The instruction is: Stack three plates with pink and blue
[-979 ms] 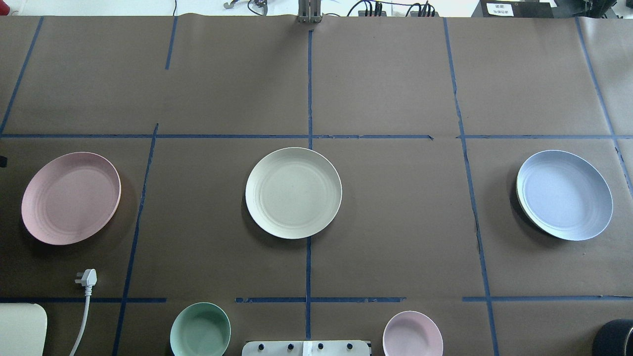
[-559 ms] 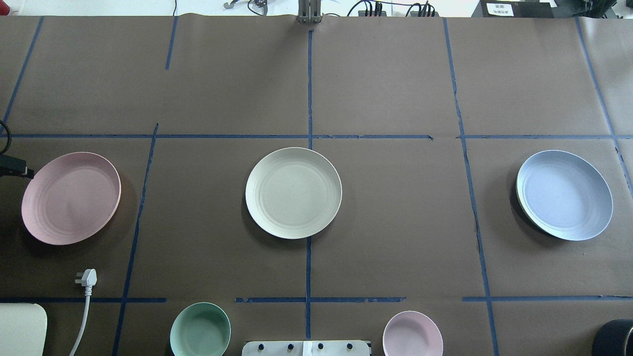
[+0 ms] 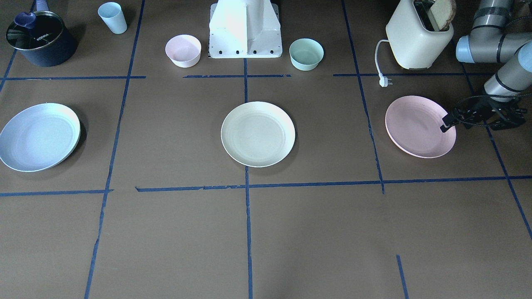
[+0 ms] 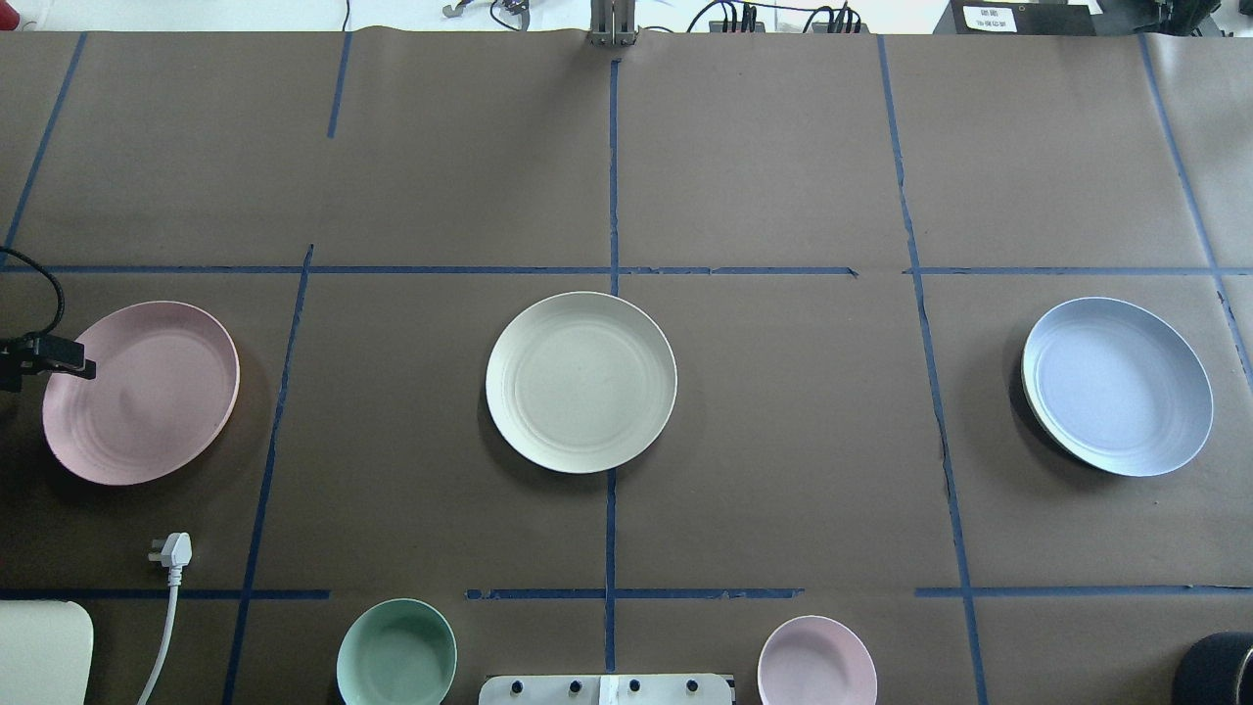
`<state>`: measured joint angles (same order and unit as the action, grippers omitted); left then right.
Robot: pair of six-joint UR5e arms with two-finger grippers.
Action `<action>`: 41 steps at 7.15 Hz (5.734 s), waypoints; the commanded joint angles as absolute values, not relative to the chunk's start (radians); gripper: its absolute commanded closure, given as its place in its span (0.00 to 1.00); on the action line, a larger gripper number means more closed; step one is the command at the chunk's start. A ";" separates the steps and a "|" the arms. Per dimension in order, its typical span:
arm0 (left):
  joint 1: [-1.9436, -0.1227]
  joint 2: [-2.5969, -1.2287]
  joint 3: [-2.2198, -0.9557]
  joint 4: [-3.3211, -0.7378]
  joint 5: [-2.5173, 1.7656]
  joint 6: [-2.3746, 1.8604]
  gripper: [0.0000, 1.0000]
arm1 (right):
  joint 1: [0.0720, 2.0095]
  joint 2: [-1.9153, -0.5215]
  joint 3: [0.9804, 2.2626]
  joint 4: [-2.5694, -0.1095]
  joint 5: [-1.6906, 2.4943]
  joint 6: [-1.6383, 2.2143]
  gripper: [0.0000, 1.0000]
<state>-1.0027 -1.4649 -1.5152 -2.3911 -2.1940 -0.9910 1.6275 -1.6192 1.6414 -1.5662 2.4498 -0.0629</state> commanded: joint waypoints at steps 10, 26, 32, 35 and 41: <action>-1.147 -1.523 -1.563 -2.266 -2.470 -0.994 1.00 | 1.615 -1.598 1.641 -1.565 2.457 -0.063 0.00; -0.538 -1.982 -1.787 -2.048 -1.985 -1.784 1.00 | 1.258 -1.673 1.597 -1.052 2.344 0.611 0.00; -0.586 -1.979 -1.801 -2.048 -1.994 -1.776 0.00 | 1.192 -1.710 1.525 -0.936 2.332 0.623 0.00; -0.652 -1.960 -1.807 -2.048 -2.040 -1.734 0.00 | 1.134 -1.709 1.506 -0.936 2.309 0.623 0.00; -0.822 -1.873 -1.854 -2.049 -2.186 -1.594 0.00 | 1.134 -1.713 1.499 -0.930 2.295 0.623 1.00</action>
